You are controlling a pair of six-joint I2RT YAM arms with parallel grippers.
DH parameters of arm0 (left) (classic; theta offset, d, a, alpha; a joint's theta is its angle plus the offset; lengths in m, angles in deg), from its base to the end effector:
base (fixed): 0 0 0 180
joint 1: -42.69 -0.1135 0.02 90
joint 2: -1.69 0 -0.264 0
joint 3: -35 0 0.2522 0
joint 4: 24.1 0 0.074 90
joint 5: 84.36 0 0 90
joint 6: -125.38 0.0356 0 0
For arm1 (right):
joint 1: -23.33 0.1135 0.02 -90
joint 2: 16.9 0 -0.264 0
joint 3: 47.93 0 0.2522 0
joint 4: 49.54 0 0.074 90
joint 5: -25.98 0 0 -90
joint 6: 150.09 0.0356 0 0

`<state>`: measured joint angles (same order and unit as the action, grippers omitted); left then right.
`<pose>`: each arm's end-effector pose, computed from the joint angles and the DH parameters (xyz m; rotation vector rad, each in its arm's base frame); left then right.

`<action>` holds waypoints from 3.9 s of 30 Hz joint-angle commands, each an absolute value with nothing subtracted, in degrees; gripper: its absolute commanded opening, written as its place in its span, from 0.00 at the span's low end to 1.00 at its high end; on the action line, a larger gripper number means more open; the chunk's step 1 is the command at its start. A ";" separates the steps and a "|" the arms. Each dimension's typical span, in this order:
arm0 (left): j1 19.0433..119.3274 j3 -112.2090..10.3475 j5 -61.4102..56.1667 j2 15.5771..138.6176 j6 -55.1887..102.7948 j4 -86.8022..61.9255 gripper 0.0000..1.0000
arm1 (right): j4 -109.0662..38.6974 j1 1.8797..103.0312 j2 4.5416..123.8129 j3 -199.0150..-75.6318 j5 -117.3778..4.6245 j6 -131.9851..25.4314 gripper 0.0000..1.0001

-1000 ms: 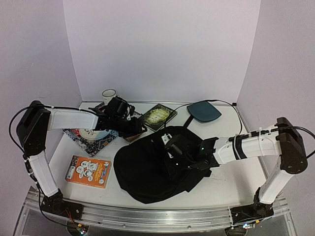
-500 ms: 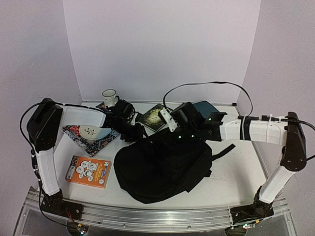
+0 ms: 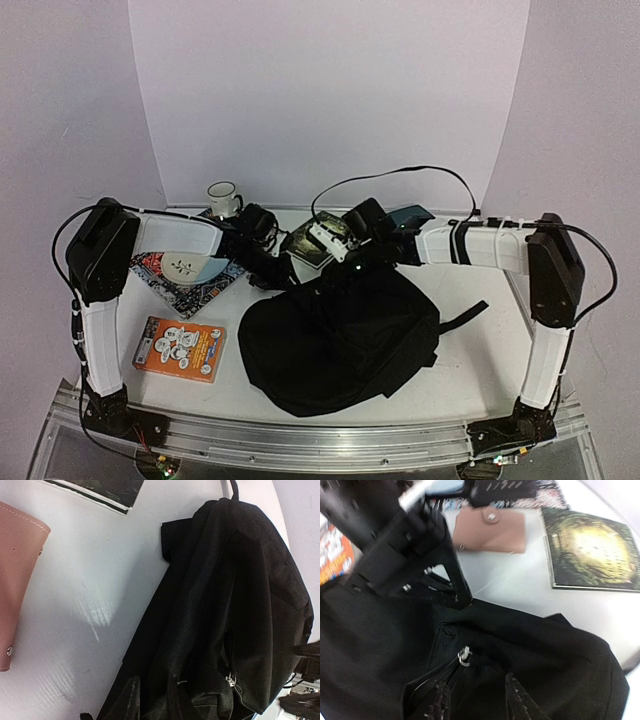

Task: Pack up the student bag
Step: Hold the student bag at the center of the board, then grab the lower front pocket of the student bag, then zip the lower front pocket of the student bag.

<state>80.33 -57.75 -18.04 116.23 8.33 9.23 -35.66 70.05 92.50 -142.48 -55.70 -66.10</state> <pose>0.3276 -0.2707 0.1726 0.4251 2.6651 -0.9296 0.3029 0.3291 0.2454 -1.0220 1.8566 0.5805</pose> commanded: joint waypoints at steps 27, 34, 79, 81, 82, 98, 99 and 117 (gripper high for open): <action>79.78 -61.32 -22.96 116.51 10.58 9.91 0.00 | -32.75 65.27 102.47 -144.92 -42.45 -80.07 0.41; 79.78 -61.22 -22.57 116.43 10.69 9.95 0.00 | -31.89 65.28 104.47 -147.48 -41.68 -80.48 0.33; 69.94 -58.86 -14.04 114.10 4.66 9.44 0.00 | -22.49 77.07 73.46 -119.44 -56.09 -61.13 0.00; 69.33 -58.86 -14.15 113.97 4.09 9.11 0.00 | -22.65 77.15 72.11 -117.03 -56.35 -59.18 0.00; 69.04 -58.87 -14.22 113.93 3.82 8.96 0.00 | -22.87 77.19 71.52 -116.08 -56.47 -57.83 0.00; 66.38 -56.35 -12.38 114.54 -0.23 5.91 0.00 | -24.63 77.87 68.53 -106.42 -56.72 -42.18 0.00; 66.17 -56.27 -11.97 114.63 -0.32 5.83 0.00 | -24.62 77.90 68.04 -105.77 -56.64 -41.27 0.00; 71.31 -49.50 -7.67 103.76 5.48 4.07 0.43 | -24.44 78.05 69.04 -115.37 -68.40 -38.40 0.00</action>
